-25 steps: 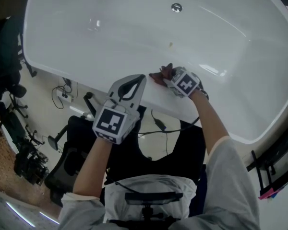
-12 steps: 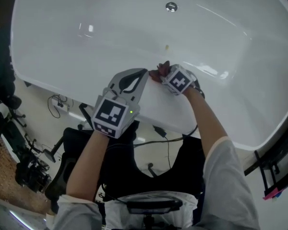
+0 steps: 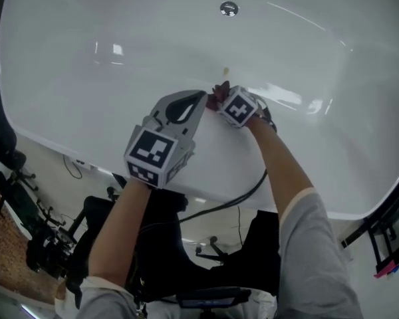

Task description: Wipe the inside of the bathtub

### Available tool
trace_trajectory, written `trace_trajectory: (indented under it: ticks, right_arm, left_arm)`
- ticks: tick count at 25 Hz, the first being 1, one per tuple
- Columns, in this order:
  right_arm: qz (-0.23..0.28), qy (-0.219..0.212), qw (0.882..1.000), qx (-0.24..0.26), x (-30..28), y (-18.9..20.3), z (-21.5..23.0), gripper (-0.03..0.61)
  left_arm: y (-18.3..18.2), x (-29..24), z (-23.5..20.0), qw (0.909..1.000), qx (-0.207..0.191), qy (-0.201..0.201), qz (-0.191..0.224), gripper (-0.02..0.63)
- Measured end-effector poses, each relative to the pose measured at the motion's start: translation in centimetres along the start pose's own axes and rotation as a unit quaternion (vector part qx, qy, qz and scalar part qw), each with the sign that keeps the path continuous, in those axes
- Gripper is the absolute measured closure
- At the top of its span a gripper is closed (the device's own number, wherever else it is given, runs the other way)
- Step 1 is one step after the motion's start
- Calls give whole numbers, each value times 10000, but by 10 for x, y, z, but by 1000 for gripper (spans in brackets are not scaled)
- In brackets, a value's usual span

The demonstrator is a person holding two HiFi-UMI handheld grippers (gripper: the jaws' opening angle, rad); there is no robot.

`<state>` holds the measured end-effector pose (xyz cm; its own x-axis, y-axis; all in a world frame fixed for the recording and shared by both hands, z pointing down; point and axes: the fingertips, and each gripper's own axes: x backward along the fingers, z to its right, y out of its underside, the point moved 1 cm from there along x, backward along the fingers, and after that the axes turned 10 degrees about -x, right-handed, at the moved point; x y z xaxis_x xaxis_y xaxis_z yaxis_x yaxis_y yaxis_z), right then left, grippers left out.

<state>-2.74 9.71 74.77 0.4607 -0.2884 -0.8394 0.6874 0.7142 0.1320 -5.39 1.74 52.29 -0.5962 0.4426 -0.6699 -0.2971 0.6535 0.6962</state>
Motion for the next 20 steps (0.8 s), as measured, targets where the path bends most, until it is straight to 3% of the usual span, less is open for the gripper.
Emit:
trace_trajectory:
  ticks: [5, 14, 20]
  right_arm:
    - [-219, 231, 9995, -27, -23, 7, 27, 477]
    - [-546, 450, 9974, 100, -54, 11, 55, 477]
    - [-340, 821, 9956, 298, -58, 1, 67, 477]
  left_arm:
    - [3, -27, -13, 9995, 254, 97, 144, 606]
    - [29, -68, -32, 9987, -236, 307, -320, 606]
    - [54, -103, -41, 9942, -579, 595, -680, 606]
